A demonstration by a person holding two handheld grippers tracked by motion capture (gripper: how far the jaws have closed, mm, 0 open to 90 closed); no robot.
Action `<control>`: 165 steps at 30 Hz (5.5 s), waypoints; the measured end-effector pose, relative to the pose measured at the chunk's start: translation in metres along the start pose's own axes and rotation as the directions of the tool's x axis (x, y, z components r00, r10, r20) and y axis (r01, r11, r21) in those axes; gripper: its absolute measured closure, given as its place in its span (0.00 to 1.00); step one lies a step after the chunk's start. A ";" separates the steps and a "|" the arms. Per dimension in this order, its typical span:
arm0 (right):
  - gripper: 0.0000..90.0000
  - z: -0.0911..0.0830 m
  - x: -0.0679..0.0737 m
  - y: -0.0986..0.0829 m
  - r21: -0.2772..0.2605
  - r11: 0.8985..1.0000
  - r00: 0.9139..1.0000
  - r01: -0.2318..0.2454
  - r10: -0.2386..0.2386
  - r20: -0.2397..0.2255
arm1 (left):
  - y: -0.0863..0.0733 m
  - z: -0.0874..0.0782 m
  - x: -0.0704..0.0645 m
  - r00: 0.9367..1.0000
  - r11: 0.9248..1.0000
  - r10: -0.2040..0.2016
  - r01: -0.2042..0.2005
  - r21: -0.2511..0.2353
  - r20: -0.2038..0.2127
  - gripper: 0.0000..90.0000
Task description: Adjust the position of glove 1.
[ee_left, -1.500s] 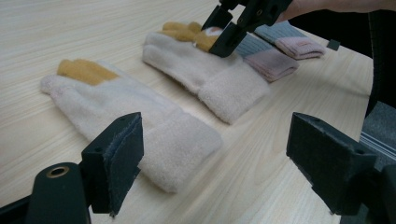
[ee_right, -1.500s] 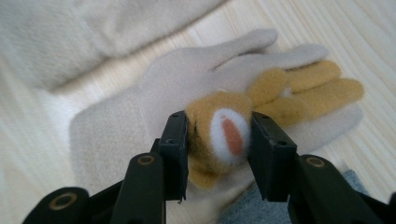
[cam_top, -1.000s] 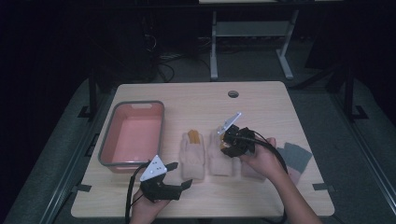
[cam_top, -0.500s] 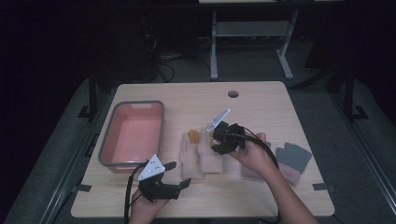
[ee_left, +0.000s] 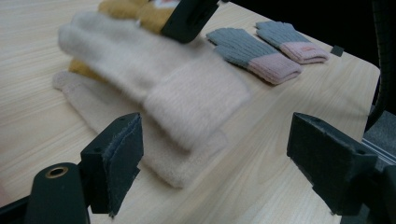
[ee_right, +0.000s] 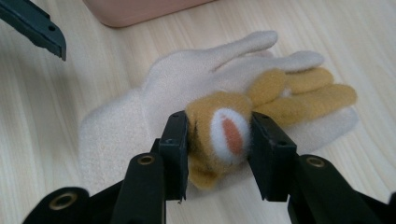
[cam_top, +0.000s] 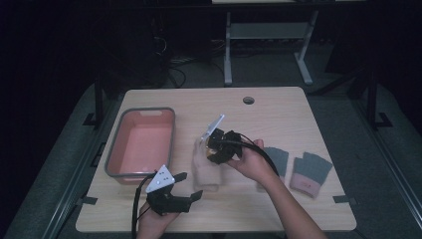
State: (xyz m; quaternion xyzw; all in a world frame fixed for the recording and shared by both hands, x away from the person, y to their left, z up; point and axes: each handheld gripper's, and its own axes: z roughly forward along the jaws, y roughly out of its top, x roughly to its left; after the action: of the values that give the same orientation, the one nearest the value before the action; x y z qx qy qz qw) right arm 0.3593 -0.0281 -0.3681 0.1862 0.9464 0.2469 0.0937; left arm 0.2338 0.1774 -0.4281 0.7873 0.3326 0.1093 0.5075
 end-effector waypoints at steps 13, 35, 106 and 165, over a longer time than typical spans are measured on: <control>0.66 0.035 -0.002 -0.003 0.033 0.999 0.999 -0.034 0.035 -0.038 | -0.001 0.002 0.002 0.999 0.999 -0.031 0.031 0.012 -0.009 0.21; 0.41 0.017 0.001 -0.049 -0.104 0.976 0.981 -0.193 0.190 -0.038 | 0.003 0.029 0.012 0.983 0.982 -0.160 0.168 0.091 -0.088 0.23; 0.38 0.000 -0.010 -0.145 -0.176 0.766 0.784 -0.618 0.584 -0.210 | 0.032 0.104 0.035 0.924 0.872 -0.373 0.319 0.372 0.081 0.35; 0.85 0.044 -0.010 -0.126 -0.107 0.599 0.597 -0.793 0.732 -0.328 | 0.023 0.108 0.041 0.898 0.838 -0.428 0.351 0.418 0.105 0.75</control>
State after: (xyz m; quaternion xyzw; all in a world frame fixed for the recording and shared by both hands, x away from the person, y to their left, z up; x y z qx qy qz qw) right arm 0.3416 -0.1145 -0.4687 0.5299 0.7394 0.3975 -0.1202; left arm 0.3289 0.1190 -0.4650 0.7942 0.4500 -0.1420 0.3828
